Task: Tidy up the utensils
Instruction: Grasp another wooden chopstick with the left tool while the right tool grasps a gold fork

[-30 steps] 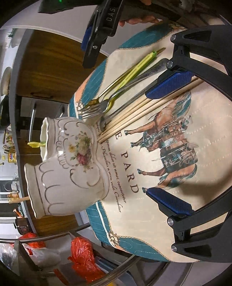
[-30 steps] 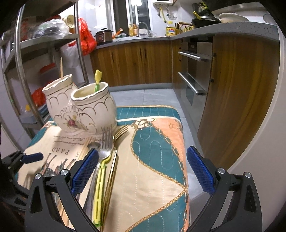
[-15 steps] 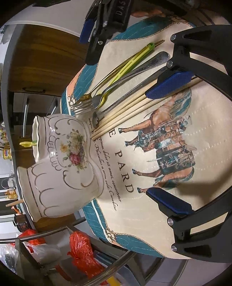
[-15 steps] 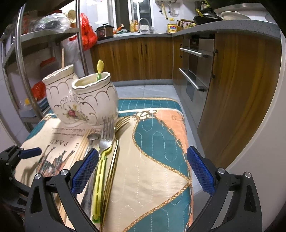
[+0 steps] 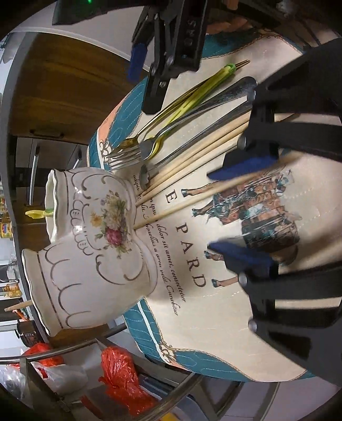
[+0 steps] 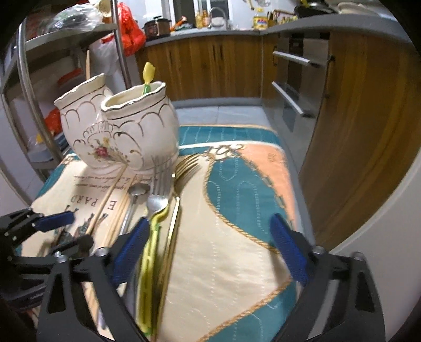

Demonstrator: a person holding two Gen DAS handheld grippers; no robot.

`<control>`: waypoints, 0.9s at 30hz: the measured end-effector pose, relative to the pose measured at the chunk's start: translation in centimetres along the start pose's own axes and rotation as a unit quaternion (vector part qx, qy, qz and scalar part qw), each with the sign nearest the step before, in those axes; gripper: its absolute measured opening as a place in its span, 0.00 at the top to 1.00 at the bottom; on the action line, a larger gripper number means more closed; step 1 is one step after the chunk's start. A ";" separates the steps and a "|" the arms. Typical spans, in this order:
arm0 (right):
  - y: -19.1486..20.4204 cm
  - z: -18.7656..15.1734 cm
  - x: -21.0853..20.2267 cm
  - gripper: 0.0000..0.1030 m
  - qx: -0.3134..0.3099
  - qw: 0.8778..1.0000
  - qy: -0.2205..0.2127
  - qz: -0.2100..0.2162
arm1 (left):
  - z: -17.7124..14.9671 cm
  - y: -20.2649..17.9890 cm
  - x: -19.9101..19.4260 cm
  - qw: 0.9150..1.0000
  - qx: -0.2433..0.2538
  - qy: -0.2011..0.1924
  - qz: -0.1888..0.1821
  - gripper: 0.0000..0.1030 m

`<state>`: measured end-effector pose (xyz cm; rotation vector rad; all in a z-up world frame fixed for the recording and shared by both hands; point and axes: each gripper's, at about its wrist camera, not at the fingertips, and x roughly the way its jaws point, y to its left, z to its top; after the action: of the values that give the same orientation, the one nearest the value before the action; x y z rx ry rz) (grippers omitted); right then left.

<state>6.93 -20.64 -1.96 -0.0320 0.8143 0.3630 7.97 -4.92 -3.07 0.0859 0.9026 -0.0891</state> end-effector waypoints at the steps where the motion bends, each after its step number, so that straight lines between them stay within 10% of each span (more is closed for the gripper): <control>1: 0.2 0.2 0.2 0.31 -0.001 1.000 0.004 -0.002 | 0.1 0.2 0.0 1.000 0.001 0.002 -0.007 0.69; 7: 1.0 1.4 1.6 0.53 -0.014 1.000 0.023 0.008 | 0.0 1.2 -0.2 1.000 0.018 0.009 -0.019 0.90; 27: 1.6 2.7 4.1 0.94 -0.051 0.995 0.049 0.075 | -0.7 3.2 -0.6 0.999 0.009 -0.005 -0.048 0.94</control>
<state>10.90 -17.41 -2.88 -0.0859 0.8973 0.5477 7.47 -1.69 -2.93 0.0584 0.8963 -0.1877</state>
